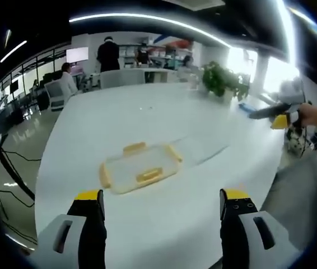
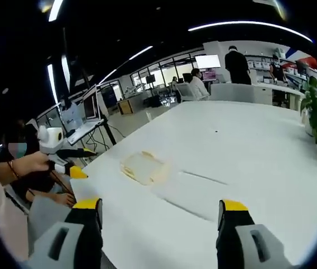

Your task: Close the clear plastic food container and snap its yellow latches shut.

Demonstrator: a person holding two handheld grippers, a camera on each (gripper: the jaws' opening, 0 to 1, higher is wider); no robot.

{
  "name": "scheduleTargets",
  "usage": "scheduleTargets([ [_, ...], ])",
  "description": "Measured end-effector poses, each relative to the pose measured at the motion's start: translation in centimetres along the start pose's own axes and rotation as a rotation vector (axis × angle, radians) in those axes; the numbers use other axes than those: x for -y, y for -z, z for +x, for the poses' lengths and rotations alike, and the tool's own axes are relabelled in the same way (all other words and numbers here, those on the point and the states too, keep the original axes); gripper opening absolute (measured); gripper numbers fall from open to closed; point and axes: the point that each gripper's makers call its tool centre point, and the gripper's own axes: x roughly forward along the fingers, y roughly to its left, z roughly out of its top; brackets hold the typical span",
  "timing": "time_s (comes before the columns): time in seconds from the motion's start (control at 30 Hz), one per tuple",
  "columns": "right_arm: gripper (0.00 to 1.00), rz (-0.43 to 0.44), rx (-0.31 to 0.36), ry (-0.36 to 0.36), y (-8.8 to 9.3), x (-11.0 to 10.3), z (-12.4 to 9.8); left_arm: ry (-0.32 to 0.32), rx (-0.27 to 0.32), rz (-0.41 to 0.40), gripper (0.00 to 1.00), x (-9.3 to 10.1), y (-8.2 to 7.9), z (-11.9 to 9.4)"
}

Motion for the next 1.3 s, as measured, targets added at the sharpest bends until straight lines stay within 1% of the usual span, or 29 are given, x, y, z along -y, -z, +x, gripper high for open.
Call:
scheduleTargets([
  [0.03,0.85,-0.026,-0.019,0.002,0.1,0.1,0.3,0.005,-0.004,0.008,0.83,0.0,-0.1,0.2],
  [0.1,0.85,-0.107,-0.077,-0.008,0.5,-0.1,1.1,0.013,-0.01,0.022,0.83,0.0,-0.2,0.6],
  [0.13,0.85,-0.117,-0.087,-0.02,0.5,-0.3,1.4,0.017,-0.012,0.028,0.83,-0.1,-0.2,0.7],
  [0.23,0.85,-0.138,-0.09,-0.053,-0.3,-0.9,2.7,0.024,-0.022,0.047,0.83,-0.3,-0.3,1.2],
  [0.33,0.85,-0.158,-0.099,-0.068,-0.7,-1.1,3.5,0.017,-0.029,0.078,0.82,-0.9,-0.2,1.6],
  [0.4,0.85,-0.177,-0.107,-0.084,-1.0,-1.2,4.1,0.024,-0.051,0.103,0.82,-1.2,0.2,1.9],
  [0.53,0.85,-0.23,-0.138,-0.12,-1.3,-1.6,5.3,0.034,-0.076,0.151,0.82,-1.7,0.5,2.3],
  [0.6,0.85,-0.241,-0.147,-0.129,-1.4,-1.7,5.7,0.033,-0.087,0.167,0.82,-2.0,0.6,2.4],
  [0.63,0.85,-0.262,-0.159,-0.135,-1.4,-1.8,6.0,0.039,-0.088,0.17,0.82,-2.3,0.6,2.5],
  [0.67,0.85,-0.288,-0.172,-0.139,-1.3,-1.8,6.3,0.046,-0.079,0.154,0.81,-2.4,0.5,2.5],
  [0.7,0.85,-0.301,-0.182,-0.141,-1.3,-1.7,6.5,0.063,-0.056,0.105,0.81,-2.4,0.2,2.7],
  [0.73,0.85,-0.315,-0.19,-0.145,-1.2,-1.7,6.7,0.069,-0.052,0.099,0.81,-2.7,0.1,2.6],
  [0.8,0.84,-0.352,-0.213,-0.155,-1.0,-1.7,7.1,0.059,-0.064,0.114,0.81,-3.6,0.2,2.6],
  [0.83,0.84,-0.382,-0.23,-0.174,-0.8,-2.0,7.3,0.056,-0.073,0.129,0.81,-4.0,0.2,2.6],
  [0.9,0.83,-0.407,-0.249,-0.197,-0.5,-2.2,7.6,0.06,-0.068,0.119,0.81,-4.6,-0.1,2.6],
  [0.97,0.83,-0.415,-0.264,-0.203,-0.3,-2.2,8.0,0.065,-0.064,0.122,0.81,-4.8,-0.4,2.7],
  [1.07,0.83,-0.458,-0.29,-0.231,-0.2,-2.4,8.5,0.071,-0.08,0.172,0.8,-5.2,-0.7,2.7],
  [1.17,0.83,-0.47,-0.303,-0.248,-0.2,-2.5,9.1,0.093,-0.093,0.196,0.8,-5.4,-1.0,3.0],
  [1.3,0.83,-0.494,-0.325,-0.271,-0.3,-2.5,9.7,0.123,-0.127,0.261,0.81,-5.5,-1.3,3.3],
])
